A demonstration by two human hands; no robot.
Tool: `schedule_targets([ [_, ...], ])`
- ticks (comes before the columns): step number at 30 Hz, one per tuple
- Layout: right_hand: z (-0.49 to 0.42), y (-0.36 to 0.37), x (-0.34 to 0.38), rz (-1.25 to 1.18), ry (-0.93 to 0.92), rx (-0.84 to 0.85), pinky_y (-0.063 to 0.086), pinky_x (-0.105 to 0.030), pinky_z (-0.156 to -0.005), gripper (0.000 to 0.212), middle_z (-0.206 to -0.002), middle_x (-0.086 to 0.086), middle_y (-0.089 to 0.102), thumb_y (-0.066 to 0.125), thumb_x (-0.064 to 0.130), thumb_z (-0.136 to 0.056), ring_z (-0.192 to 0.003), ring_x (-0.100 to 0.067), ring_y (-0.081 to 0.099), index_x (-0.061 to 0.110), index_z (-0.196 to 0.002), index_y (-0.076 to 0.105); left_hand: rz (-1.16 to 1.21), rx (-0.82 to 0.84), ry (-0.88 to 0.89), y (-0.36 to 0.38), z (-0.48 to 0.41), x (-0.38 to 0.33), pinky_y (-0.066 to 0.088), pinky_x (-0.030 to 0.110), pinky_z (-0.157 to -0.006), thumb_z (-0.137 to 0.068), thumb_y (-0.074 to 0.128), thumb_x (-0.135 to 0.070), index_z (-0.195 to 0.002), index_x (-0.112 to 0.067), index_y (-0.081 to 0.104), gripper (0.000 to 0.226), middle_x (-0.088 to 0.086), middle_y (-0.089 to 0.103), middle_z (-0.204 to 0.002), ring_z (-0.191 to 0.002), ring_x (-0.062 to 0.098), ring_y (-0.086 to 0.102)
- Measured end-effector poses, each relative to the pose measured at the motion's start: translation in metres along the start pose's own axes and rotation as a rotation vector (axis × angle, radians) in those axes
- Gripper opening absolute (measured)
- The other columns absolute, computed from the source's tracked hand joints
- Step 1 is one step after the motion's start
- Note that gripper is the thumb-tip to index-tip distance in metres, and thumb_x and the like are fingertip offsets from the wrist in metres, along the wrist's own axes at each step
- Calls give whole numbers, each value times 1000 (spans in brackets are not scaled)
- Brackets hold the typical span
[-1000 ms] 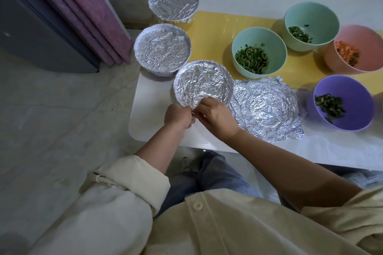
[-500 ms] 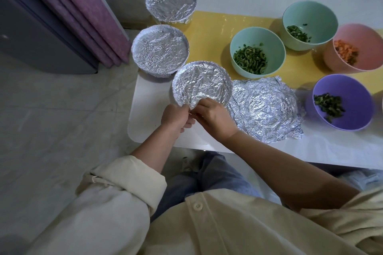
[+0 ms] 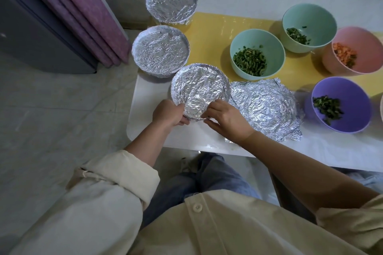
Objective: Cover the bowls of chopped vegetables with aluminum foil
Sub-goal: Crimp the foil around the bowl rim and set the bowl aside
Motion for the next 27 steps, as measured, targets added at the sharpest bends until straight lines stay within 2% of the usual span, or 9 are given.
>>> schedule_targets([
  [3, -5, 3, 3, 10, -5, -6, 48, -38, -63, 5, -80, -8, 61, 65, 6, -88, -74, -29, 57, 5, -83, 68, 4, -86, 16, -6, 3, 1, 61, 42, -80, -91, 47, -26, -93, -3, 67, 31, 8, 74, -64, -72, 26, 74],
  [6, -8, 5, 6, 8, 15, -12, 48, -38, -61, 8, -79, -9, 61, 63, 8, -89, -73, -29, 58, 5, -83, 68, 101, -137, 7, -2, 13, 7, 56, 39, -70, -81, 52, -41, -72, -7, 67, 38, 10, 72, -68, -70, 31, 72],
  [8, -9, 7, 9, 2, 31, -11, 49, -40, -60, 16, -79, -9, 60, 57, 14, -92, -72, -30, 58, 5, -83, 68, 145, -150, 3, 6, 19, 11, 57, 42, -75, -74, 56, -47, -64, -10, 65, 40, 12, 73, -69, -72, 33, 73],
  [11, -11, 9, 13, -6, 31, -18, 50, -38, -59, 23, -78, -8, 59, 51, 19, -93, -72, -30, 58, 6, -84, 68, 164, -202, -10, 7, 17, 16, 59, 52, -80, -71, 53, -41, -67, -7, 68, 38, 14, 74, -72, -75, 35, 73],
  [16, -6, 7, 14, -16, 50, -26, 48, -36, -60, 8, -78, -9, 59, 62, 10, -87, -71, -29, 57, 5, -83, 68, 129, -202, -4, 7, 15, 10, 60, 46, -81, -87, 57, -25, -59, -14, 65, 31, 10, 74, -69, -73, 31, 74],
  [18, -1, 7, 12, -19, 64, -24, 49, -38, -59, 9, -78, -8, 59, 61, 11, -87, -71, -29, 57, 5, -83, 67, 129, -158, -14, 11, 17, 10, 61, 40, -73, -88, 55, -23, -61, -11, 64, 31, 11, 73, -68, -66, 28, 72],
  [21, 6, 8, 9, -9, 68, -19, 49, -41, -59, 13, -78, -8, 59, 59, 13, -89, -71, -28, 57, 6, -83, 67, 160, -37, -74, 25, 22, 15, 49, 29, -57, -90, 53, -26, -72, -6, 61, 29, 12, 66, -67, -55, 27, 63],
  [24, 6, 8, 10, -8, 79, -27, 49, -39, -58, 22, -78, -7, 59, 53, 19, -93, -71, -27, 57, 6, -82, 67, 170, 0, -89, 34, 26, 13, 50, 32, -61, -95, 45, -19, -85, -6, 56, 20, 14, 64, -67, -60, 28, 63],
  [27, 6, 8, 15, -20, 84, -52, 47, -36, -55, 27, -75, -7, 58, 49, 23, -92, -68, -26, 56, 6, -79, 67, 159, -11, -86, 33, 24, 8, 58, 38, -72, -98, 42, -11, -85, -4, 54, 20, 15, 67, -68, -62, 29, 66],
])
Point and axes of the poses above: each hand's wrist, its own z-axis away from the middle knuckle, its own y-axis out of the palm, x = y × z, the point moved 10 cm from there along -z, towards the middle knuckle
